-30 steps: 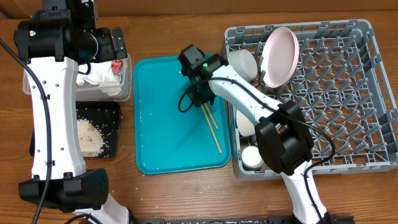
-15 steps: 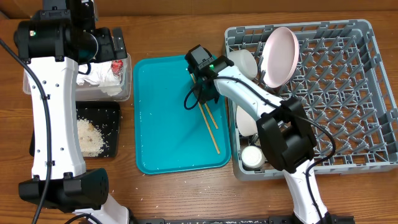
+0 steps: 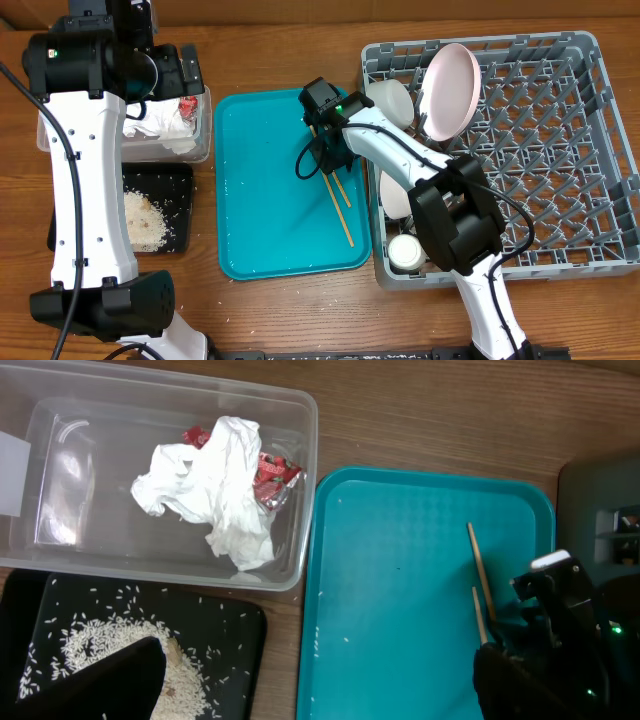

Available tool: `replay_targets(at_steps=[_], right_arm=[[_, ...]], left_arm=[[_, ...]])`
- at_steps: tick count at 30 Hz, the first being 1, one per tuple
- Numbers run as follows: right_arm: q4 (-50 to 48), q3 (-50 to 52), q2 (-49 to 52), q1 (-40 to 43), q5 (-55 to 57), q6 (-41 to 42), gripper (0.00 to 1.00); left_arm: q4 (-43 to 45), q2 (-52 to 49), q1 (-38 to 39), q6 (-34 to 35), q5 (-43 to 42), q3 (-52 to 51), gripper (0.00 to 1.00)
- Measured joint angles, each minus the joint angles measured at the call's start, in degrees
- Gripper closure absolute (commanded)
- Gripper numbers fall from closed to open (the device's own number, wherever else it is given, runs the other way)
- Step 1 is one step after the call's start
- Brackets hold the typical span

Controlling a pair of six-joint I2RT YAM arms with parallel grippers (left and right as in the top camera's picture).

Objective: Sort waste into correct bins and load items into the dishwasher
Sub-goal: 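Carry the chopstick to the rack and insert it between the tines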

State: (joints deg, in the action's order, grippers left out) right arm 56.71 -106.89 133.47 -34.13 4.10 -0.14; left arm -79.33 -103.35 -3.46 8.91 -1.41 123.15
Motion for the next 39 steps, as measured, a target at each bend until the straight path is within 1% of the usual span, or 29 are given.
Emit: replay_targets(at_steps=[1,3,4,5,6,10,15,19,22,24,27,31,35,39], right_arm=[[0.26,-0.09,0.00,0.00,-0.09,-0.02,0.58],[1.03,-0.17,0.00,0.00,-0.57,0.28,0.79],[1.44,-0.24,0.00,0.00,-0.72,0.46,0.87],[2.01,-0.26,0.00,0.00,-0.90,0.33,0.93],[2.45,-0.26,0.00,-0.04,-0.98,0.70,0.96],[5.07,-1.01,0.13,-0.15,-1.25,2.56,0.96],[13.92,-5.53,1.11,-0.37,-1.20,3.37,0.96],[24.02,-16.90,2.32,-0.37,-1.09,3.96,0.96],[32.00,-29.05,2.47,-0.37,-1.38,4.66,0.96],[37.11,-39.23,2.43,-0.35,-1.64,5.14,0.96],[39.95,-48.15,2.01,-0.28,-1.79,6.19,0.96],[40.28,-51.10,-0.44,-0.22,-1.84,8.22,0.96],[40.41,-50.97,-3.78,0.37,-2.16,10.05,0.96],[40.41,-48.59,-10.05,2.05,-2.32,11.72,0.96]], left_arm=[[0.02,0.00,0.00,0.00,0.00,0.00,0.00],[0.00,0.00,0.00,0.00,0.00,0.00,0.00],[0.00,0.00,0.00,0.00,0.00,0.00,0.00],[0.00,0.00,0.00,0.00,-0.02,0.00,0.00],[0.00,0.00,0.00,0.00,-0.02,0.00,0.00],[0.00,0.00,0.00,0.00,-0.02,0.00,0.00],[0.00,0.00,0.00,0.00,-0.02,0.00,0.00],[0.02,0.00,0.00,-0.02,0.00,0.00,0.00],[0.00,0.00,0.00,0.00,-0.02,0.00,0.00],[0.00,0.00,0.00,0.00,-0.02,0.00,0.00],[0.00,0.00,0.00,0.00,-0.02,0.00,0.00],[0.00,0.00,0.00,0.00,-0.02,0.00,0.00],[0.00,0.00,0.00,0.00,-0.02,0.00,0.00],[0.00,0.00,0.00,0.00,0.00,0.00,0.00]])
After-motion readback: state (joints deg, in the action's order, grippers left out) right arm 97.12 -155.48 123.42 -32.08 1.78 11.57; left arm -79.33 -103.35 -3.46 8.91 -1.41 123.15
